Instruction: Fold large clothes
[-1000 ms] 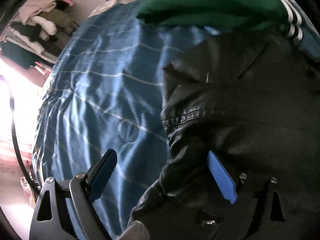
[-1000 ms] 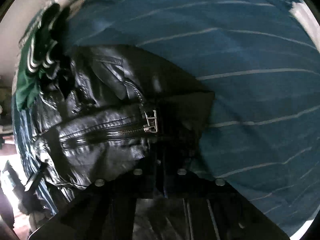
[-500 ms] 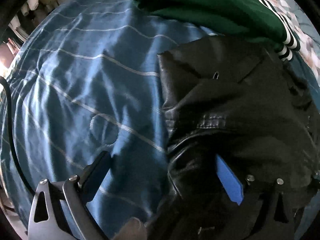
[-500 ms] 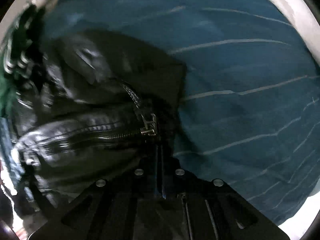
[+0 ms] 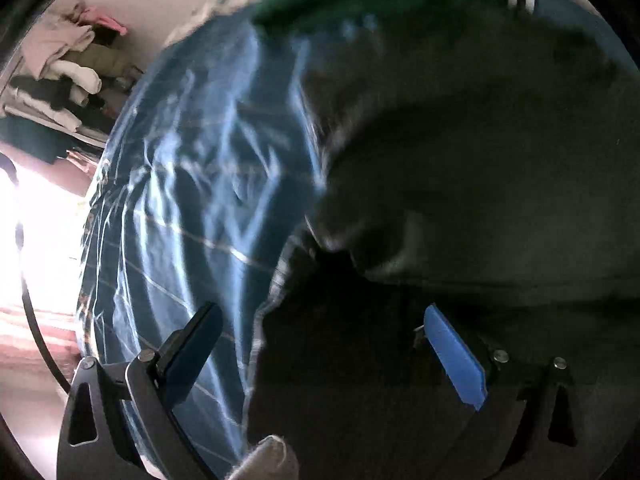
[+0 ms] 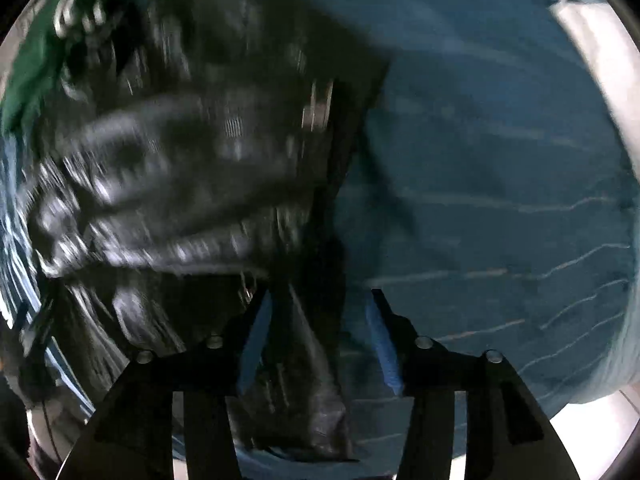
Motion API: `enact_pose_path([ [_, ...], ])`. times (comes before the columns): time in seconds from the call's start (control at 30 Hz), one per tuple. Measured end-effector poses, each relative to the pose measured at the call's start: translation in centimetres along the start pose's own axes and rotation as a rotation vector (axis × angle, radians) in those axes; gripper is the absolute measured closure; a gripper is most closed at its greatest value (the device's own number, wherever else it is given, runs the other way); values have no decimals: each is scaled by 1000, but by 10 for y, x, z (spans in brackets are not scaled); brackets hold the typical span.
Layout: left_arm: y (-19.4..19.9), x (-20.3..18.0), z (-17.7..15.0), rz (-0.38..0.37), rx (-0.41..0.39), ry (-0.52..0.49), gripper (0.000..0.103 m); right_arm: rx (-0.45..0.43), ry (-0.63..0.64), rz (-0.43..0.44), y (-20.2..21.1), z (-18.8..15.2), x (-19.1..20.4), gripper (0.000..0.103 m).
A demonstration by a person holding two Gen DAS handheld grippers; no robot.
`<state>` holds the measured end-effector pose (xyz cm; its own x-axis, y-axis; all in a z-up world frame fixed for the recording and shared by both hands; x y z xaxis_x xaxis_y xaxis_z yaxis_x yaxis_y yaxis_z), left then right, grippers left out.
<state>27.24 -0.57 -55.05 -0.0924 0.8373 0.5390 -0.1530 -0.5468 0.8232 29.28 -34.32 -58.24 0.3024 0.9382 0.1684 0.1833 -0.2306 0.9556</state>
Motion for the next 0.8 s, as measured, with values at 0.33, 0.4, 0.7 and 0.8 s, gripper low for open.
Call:
enact_pose_path([
  [0.33,-26,9,5,-102,-55,105,0,-96,-85,3,-34,10,-21,61],
  [0.4,-24,13,6,-102,-25,123,0,-78,-55,-4,-34,12,-16,60],
  [0.7,65,-6,-19,250,-29,193,0,-24,7,160,5,20,-48,29],
  [0.8,104,-28,-41,363,-26,197,0,-32,37,165,16,14,-75,29],
])
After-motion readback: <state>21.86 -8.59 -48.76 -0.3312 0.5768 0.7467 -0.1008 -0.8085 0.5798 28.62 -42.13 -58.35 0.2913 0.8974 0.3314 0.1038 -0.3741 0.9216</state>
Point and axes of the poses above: each gripper's, at about its wrist camera, not at the fingertips, and y roughly against the way its jaws point, x to its left, z to its top, the point moved 1 cm from there along -y, roughly the way its jaws point, and after that the axes turned 7 degrees about z, right-handed, at the moved point
